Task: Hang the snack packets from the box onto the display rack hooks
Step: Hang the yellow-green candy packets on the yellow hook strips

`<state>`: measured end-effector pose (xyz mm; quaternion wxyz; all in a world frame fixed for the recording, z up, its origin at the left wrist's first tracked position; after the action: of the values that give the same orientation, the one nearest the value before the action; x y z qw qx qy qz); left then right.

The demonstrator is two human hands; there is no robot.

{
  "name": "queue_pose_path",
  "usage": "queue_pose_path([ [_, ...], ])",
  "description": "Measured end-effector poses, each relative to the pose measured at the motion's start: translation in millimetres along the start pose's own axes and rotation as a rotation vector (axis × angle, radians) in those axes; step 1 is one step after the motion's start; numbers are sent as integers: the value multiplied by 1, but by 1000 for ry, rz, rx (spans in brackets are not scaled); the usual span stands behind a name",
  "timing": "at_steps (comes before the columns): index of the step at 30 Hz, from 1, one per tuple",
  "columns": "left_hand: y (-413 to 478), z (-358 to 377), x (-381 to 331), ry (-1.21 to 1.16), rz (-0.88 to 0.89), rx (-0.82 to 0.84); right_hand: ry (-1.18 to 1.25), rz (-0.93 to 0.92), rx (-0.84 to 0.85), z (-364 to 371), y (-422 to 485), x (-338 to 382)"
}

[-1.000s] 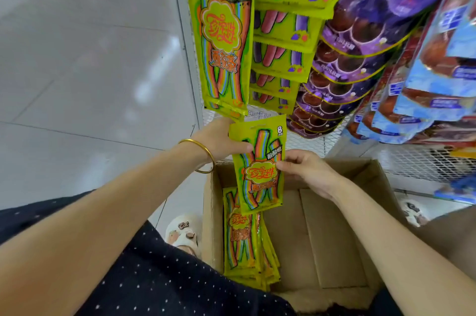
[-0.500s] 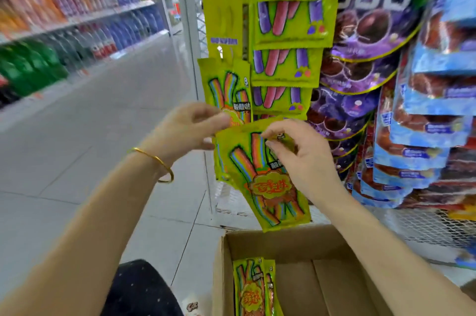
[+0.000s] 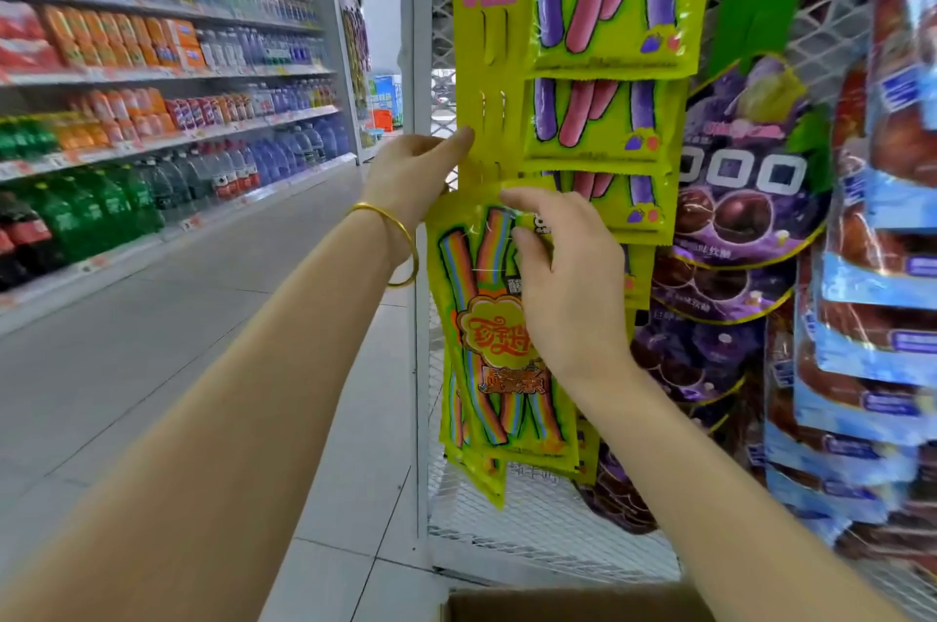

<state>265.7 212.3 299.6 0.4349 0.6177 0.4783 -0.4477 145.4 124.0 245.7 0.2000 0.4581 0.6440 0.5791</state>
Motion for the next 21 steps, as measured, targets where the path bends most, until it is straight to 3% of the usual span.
queue_pose_path([
  [5,0,-6,-8,-89,-188,101,-91,-14,-37,12,8,3],
  [9,-6,-9,-6,-169,-217,225,-113,13,-50,14,15,0],
  [21,-19,-15,2,-13,47,186,-96,66,-26,19,18,0],
])
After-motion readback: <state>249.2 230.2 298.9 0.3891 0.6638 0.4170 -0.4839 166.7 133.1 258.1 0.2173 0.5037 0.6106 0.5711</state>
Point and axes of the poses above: each hand's wrist, its own y-axis towards the middle knuckle, its own z-axis out of the palm, x = y × z, the point moved 2 cm from there along y, towards the middle knuckle, and after that the axes turned 15 degrees about -z, right-handed, at the moved point
